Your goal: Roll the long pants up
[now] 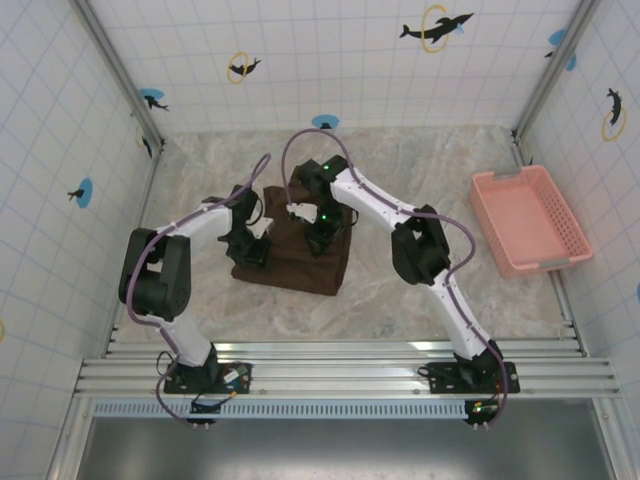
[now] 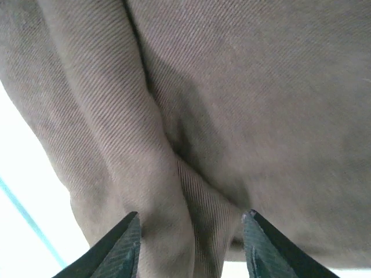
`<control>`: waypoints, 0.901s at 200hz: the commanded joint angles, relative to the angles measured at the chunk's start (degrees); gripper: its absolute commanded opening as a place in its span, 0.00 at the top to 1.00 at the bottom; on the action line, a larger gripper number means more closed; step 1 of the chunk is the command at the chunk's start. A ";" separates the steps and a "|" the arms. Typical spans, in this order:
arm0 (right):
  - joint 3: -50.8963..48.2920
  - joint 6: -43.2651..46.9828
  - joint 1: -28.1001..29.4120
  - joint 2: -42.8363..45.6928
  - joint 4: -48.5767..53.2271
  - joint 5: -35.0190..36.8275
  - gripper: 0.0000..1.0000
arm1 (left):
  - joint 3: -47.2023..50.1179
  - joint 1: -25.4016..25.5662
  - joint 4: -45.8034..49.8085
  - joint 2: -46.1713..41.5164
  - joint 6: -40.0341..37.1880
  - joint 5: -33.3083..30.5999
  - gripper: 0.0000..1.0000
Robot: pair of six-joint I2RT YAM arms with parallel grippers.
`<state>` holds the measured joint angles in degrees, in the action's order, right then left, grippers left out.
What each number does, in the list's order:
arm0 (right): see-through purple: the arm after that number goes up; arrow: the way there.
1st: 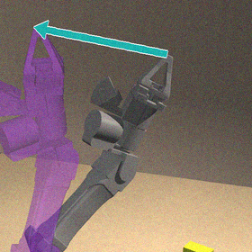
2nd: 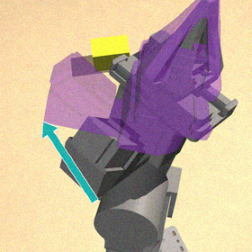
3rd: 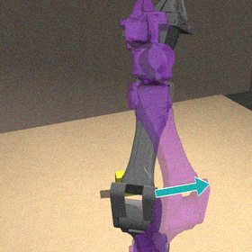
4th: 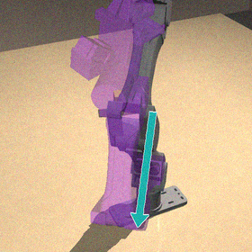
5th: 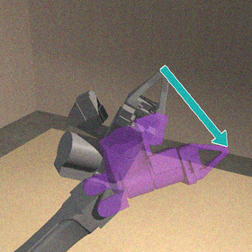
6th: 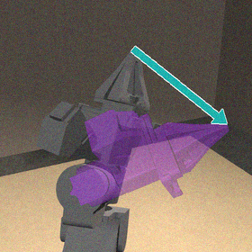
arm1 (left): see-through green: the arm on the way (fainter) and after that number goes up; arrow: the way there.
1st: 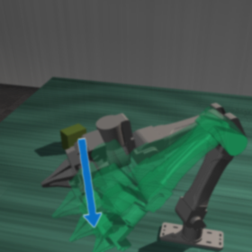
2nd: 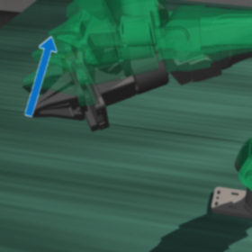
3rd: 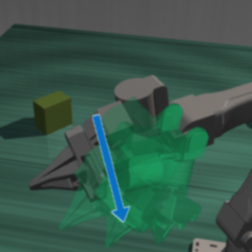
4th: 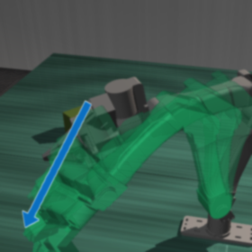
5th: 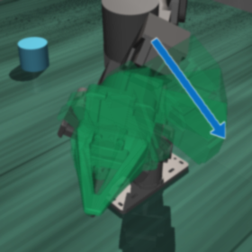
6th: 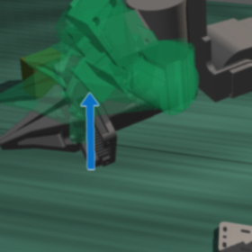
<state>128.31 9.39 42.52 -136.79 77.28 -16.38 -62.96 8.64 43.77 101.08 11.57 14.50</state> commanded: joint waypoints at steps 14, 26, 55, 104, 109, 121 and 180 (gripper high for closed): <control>-12.15 4.70 11.48 16.94 -6.63 21.79 0.35 | -1.18 0.07 -0.15 3.85 -0.37 -2.02 0.82; -17.88 5.12 14.74 20.42 -11.00 22.65 0.32 | -1.44 0.11 -0.02 3.85 -0.33 -1.56 0.82; -25.10 5.39 21.09 21.55 -16.87 24.44 0.31 | -1.89 0.05 0.48 3.55 -0.66 -1.47 0.82; -32.93 7.81 25.07 16.51 -29.82 31.34 0.32 | -2.91 0.08 1.43 3.42 -1.64 -1.74 0.83; -33.12 8.42 24.98 15.75 -30.47 30.96 0.32 | -3.03 0.03 1.56 3.38 -1.71 -1.74 0.83; -33.25 8.61 24.82 14.28 -32.05 33.04 0.32 | -3.20 0.03 2.00 3.21 -1.81 -1.71 0.82; -35.15 10.15 22.16 8.79 -36.44 38.83 0.39 | -1.41 -0.01 2.29 1.09 -2.25 -2.26 0.81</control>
<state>94.54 18.15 66.72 -124.73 44.31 17.47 -65.32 8.64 45.69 102.50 10.50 14.22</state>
